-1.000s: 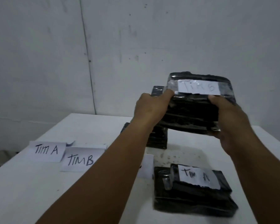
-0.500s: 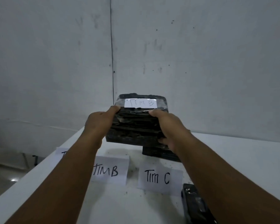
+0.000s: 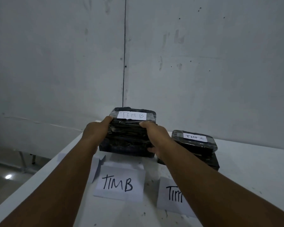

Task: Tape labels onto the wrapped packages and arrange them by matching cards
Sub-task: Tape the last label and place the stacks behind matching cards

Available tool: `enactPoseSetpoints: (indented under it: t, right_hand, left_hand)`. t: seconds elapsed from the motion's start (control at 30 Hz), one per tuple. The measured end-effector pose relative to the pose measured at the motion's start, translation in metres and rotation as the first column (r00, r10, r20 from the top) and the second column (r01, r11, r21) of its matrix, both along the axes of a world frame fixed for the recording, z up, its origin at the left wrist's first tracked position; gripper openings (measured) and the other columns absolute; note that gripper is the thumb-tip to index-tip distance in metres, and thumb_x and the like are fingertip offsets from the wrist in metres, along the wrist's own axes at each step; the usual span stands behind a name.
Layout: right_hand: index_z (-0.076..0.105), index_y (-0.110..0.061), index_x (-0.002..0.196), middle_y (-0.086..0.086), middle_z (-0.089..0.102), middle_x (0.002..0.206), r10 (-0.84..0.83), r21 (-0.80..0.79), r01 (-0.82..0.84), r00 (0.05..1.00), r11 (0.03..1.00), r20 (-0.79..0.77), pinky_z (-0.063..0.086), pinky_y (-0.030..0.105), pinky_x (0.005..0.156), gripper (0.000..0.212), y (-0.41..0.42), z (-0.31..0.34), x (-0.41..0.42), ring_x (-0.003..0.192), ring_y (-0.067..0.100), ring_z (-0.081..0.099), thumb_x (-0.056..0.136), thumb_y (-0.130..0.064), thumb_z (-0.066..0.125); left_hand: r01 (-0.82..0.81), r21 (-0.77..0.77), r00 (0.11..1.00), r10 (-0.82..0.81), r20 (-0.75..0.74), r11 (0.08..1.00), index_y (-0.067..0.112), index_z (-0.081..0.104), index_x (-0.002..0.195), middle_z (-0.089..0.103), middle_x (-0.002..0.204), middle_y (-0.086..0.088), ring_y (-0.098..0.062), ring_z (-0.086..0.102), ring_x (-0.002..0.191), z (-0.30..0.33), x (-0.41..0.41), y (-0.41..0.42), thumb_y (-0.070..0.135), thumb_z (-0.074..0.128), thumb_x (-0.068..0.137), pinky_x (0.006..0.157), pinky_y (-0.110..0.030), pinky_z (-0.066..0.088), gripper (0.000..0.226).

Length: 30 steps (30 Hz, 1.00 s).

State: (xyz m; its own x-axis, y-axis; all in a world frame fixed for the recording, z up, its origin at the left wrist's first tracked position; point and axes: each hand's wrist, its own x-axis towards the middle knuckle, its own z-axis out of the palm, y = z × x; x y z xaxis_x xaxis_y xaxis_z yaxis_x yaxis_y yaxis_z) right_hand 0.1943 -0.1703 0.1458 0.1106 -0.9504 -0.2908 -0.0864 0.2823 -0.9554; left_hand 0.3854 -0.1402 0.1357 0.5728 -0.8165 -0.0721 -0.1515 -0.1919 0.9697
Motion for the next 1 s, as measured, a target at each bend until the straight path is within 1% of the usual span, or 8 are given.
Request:
enactPoseSetpoints:
  t: [0.07, 0.27, 0.4, 0.57, 0.73, 0.83, 0.9, 1.0]
  right_hand:
    - [0.058, -0.021, 0.130, 0.003, 0.063, 0.118, -0.016, 0.023, 0.016, 1.000, 1.000, -0.005, 0.048, 0.050, 0.102, 0.053, -0.006, -0.008, 0.001, 0.110, 0.027, 0.059, 0.085, -0.045, 0.069]
    - [0.059, -0.020, 0.131, 0.003, 0.063, 0.124, -0.056, 0.044, 0.058, 0.998, 0.997, -0.034, 0.049, 0.051, 0.100, 0.058, -0.018, -0.022, 0.001, 0.112, 0.027, 0.059, 0.081, -0.047, 0.070]
    - [0.056, -0.020, 0.134, 0.002, 0.060, 0.125, -0.034, 0.059, 0.037, 0.998, 0.998, -0.049, 0.047, 0.050, 0.103, 0.057, -0.021, -0.021, -0.002, 0.112, 0.026, 0.056, 0.086, -0.046, 0.070]
    - [0.059, -0.020, 0.131, 0.002, 0.060, 0.121, -0.012, 0.060, 0.016, 0.998, 0.998, -0.067, 0.045, 0.046, 0.098, 0.047, -0.020, -0.018, -0.007, 0.110, 0.025, 0.055, 0.090, -0.041, 0.067]
    - [0.059, -0.020, 0.122, 0.002, 0.061, 0.121, 0.044, 0.048, -0.039, 0.991, 0.998, -0.126, 0.043, 0.042, 0.093, 0.038, -0.017, -0.014, -0.014, 0.110, 0.025, 0.057, 0.092, -0.042, 0.065]
    - [0.061, -0.022, 0.122, 0.004, 0.064, 0.127, 0.076, 0.066, -0.066, 0.982, 0.996, -0.173, 0.045, 0.050, 0.104, 0.043, -0.018, -0.011, -0.018, 0.115, 0.029, 0.060, 0.088, -0.048, 0.065]
    - [0.060, -0.021, 0.120, 0.004, 0.063, 0.125, 0.100, 0.067, -0.088, 0.977, 0.994, -0.191, 0.047, 0.047, 0.100, 0.039, -0.016, -0.007, -0.021, 0.114, 0.028, 0.059, 0.092, -0.047, 0.064]
    - [0.057, -0.017, 0.132, 0.005, 0.060, 0.131, 0.097, 0.047, -0.088, 0.969, 0.995, -0.227, 0.046, 0.046, 0.099, 0.052, -0.015, -0.005, -0.026, 0.117, 0.028, 0.057, 0.092, -0.050, 0.064]
  left_hand:
    - [0.020, 0.016, 1.000, -0.020, 0.018, 1.000, 0.012, 0.067, 0.089, 0.071, 0.106, -0.014, -0.032, 0.066, 0.098, -0.009, 0.001, -0.010, 0.059, 0.060, 0.090, 0.093, -0.044, 0.054, 0.048]
    - [0.069, 0.100, 0.997, -0.072, 0.029, 0.993, 0.009, 0.063, 0.128, 0.063, 0.126, -0.013, -0.031, 0.060, 0.107, -0.025, -0.002, -0.029, 0.067, 0.053, 0.087, 0.088, -0.039, 0.049, 0.071]
    - [0.090, 0.129, 0.995, -0.094, 0.024, 0.988, 0.013, 0.063, 0.127, 0.064, 0.125, -0.014, -0.032, 0.062, 0.108, -0.025, 0.002, -0.030, 0.077, 0.051, 0.068, 0.097, -0.045, 0.052, 0.088]
    - [0.109, 0.128, 0.993, -0.113, 0.022, 0.986, 0.014, 0.064, 0.121, 0.066, 0.118, -0.012, -0.030, 0.063, 0.104, -0.026, 0.000, -0.033, 0.073, 0.052, 0.073, 0.096, -0.046, 0.053, 0.077]
    - [0.113, 0.119, 0.993, -0.116, 0.014, 0.986, 0.017, 0.064, 0.120, 0.068, 0.116, -0.012, -0.030, 0.064, 0.105, -0.027, -0.003, -0.031, 0.076, 0.052, 0.061, 0.098, -0.049, 0.053, 0.085]
    - [0.100, 0.106, 0.995, -0.102, 0.020, 0.989, 0.017, 0.064, 0.119, 0.068, 0.117, -0.013, -0.030, 0.064, 0.102, -0.028, -0.004, -0.033, 0.074, 0.052, 0.068, 0.094, -0.046, 0.053, 0.078]
    - [0.098, 0.114, 0.994, -0.102, 0.030, 0.989, 0.015, 0.063, 0.122, 0.067, 0.121, -0.014, -0.030, 0.062, 0.103, -0.029, -0.004, -0.033, 0.072, 0.050, 0.078, 0.090, -0.043, 0.051, 0.073]
    - [0.041, 0.129, 0.995, -0.051, 0.081, 0.991, 0.015, 0.054, 0.141, 0.056, 0.145, -0.015, -0.035, 0.055, 0.126, -0.026, -0.006, -0.031, 0.089, 0.041, 0.074, 0.108, -0.051, 0.044, 0.101]
